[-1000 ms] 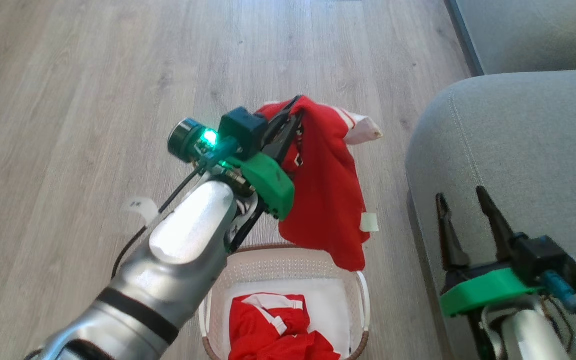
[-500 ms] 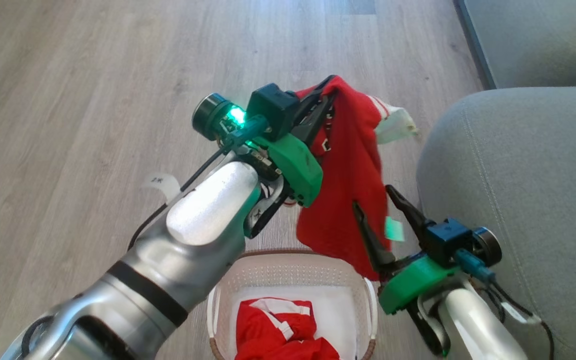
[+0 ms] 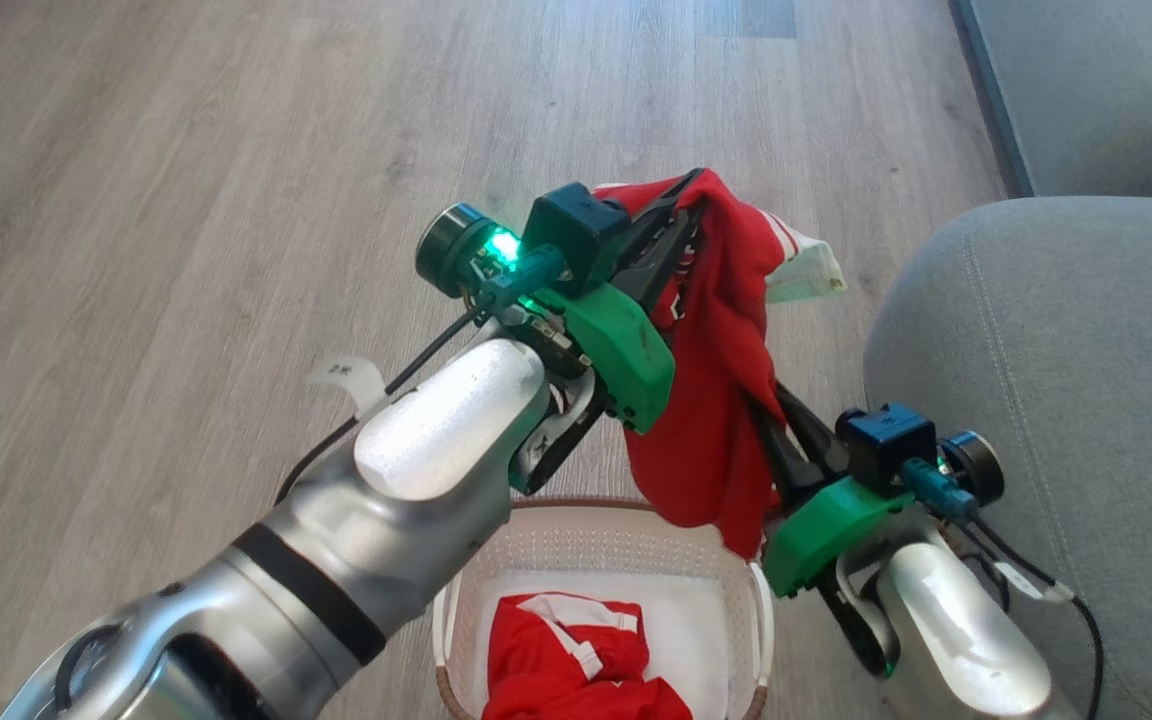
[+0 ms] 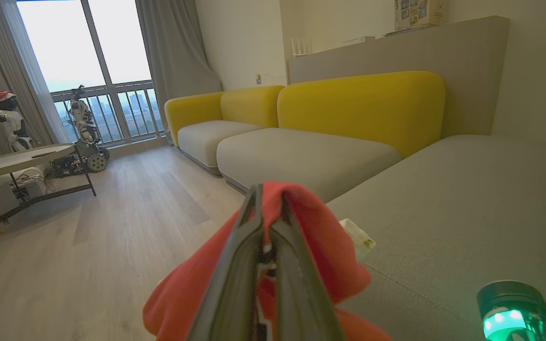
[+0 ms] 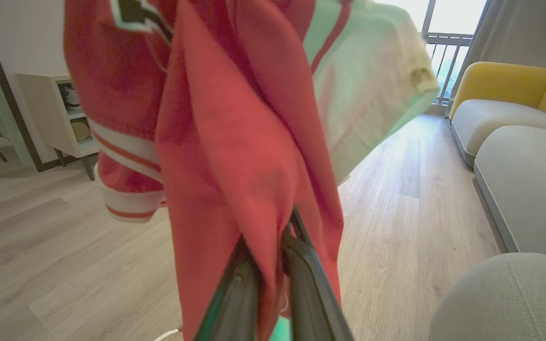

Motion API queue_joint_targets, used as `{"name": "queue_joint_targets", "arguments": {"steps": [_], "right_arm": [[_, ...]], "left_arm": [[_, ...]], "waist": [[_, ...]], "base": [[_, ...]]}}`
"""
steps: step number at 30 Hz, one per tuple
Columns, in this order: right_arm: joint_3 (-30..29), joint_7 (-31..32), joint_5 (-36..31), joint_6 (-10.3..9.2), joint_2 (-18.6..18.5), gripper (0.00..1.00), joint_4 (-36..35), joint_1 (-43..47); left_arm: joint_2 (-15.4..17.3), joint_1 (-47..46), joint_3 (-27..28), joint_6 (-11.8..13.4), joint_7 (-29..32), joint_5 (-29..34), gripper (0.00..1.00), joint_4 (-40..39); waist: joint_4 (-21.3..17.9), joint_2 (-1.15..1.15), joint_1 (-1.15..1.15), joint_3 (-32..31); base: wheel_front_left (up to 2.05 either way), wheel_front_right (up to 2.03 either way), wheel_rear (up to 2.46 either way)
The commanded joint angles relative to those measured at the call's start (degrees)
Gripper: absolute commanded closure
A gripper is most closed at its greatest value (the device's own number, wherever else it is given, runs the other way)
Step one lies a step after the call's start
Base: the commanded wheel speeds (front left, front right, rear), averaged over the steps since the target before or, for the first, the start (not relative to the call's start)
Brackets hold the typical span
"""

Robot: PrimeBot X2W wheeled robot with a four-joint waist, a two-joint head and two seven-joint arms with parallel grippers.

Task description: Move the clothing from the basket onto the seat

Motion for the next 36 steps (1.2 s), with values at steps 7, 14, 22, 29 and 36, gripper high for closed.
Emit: {"name": "queue_joint_targets", "arguments": {"steps": [7, 14, 22, 29, 36], "right_arm": [[-0.6, -0.4, 0.0, -0.02, 0.1, 1.0, -3.5, -3.8], [-4.5, -0.4, -2.5, -0.02, 0.1, 1.0, -5.6, -5.0], [-10.0, -0.4, -7.7, -0.02, -0.2, 1.0, -7.8, -5.8], [-13.2, -0.4, -9.3, -0.02, -2.2, 1.0, -9.6, -5.9], [-14.5, -0.4, -9.9, -0.02, -4.1, 1.0, -11.0, -6.7]], "left_arm": [[0.9, -1.3, 3.5, 0.8, -0.8, -1.3, 0.09, 0.8], [1.1, 3.9, 8.9, 0.9, -0.8, 1.2, 0.0, -0.8], [1.1, 10.6, 12.1, -0.9, -0.8, 4.6, 0.0, -1.1], [1.0, 16.3, 13.8, -2.0, -0.8, 7.0, 0.0, -2.3], [0.9, 19.7, 15.5, -2.6, -0.8, 8.7, 0.0, -4.1]], "waist": [[-1.5, 0.0, 0.0, 0.6], [-4.7, 0.0, 0.0, 0.9], [-10.8, 0.0, 0.0, 0.6], [-17.2, 0.0, 0.0, 0.8], [-25.0, 0.0, 0.0, 1.9]], "base": [[0.0, 0.0, 0.0], [0.0, 0.0, 0.0], [0.0, 0.0, 0.0], [0.0, 0.0, 0.0], [0.0, 0.0, 0.0]]}}
